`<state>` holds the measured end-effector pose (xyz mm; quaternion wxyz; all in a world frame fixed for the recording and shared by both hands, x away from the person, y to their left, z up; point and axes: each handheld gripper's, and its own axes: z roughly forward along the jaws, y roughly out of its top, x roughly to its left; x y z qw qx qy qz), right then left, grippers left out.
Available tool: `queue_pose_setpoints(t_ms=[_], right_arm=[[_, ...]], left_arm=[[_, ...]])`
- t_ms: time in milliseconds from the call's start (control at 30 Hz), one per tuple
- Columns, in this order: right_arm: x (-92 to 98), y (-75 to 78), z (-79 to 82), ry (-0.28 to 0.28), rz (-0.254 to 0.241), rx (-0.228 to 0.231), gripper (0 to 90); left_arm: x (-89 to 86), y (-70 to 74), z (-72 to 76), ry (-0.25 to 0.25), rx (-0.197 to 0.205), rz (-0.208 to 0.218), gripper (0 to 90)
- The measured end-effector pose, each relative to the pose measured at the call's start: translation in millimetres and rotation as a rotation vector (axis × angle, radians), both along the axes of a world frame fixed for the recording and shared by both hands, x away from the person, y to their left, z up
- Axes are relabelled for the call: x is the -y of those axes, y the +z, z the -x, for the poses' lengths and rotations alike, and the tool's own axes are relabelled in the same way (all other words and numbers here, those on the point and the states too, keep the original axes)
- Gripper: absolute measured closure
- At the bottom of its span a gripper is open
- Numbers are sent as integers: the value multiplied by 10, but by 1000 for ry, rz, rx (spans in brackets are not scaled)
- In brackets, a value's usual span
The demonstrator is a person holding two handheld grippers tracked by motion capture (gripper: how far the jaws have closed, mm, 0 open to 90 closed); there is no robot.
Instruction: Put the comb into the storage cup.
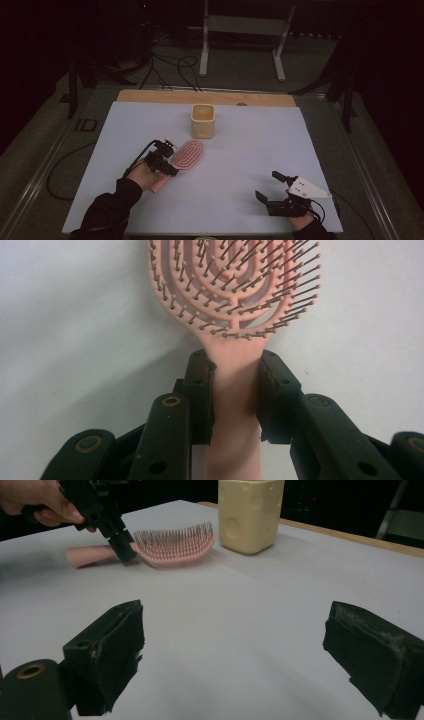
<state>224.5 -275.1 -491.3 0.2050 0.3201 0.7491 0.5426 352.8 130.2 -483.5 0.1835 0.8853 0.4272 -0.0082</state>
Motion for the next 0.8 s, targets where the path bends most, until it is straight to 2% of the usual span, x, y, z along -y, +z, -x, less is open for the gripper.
queue_pose_setpoints(t_ms=[167,200,267,433,667,733,767,800], right_arm=[[-3,-1,-3,2,0,-2,91],[-10,0,1,2,2,1,91],[-9,3,1,2,3,5,91],[-9,1,0,2,1,3,91],[-1,1,-4,-1,-1,0,91],[-4,-2,-3,0,3,-3,91],[-4,-2,-3,0,3,-3,91],[-7,0,-1,-1,1,-1,91]], left_arm=[[-2,56,42,-14,24,8,714],[13,80,63,-20,40,9,714],[19,98,70,-25,41,12,714],[47,153,100,-39,63,42,714],[73,271,145,-44,128,80,714],[86,312,169,-46,150,105,714],[86,312,169,-46,150,105,714],[98,330,181,-52,166,106,714]])
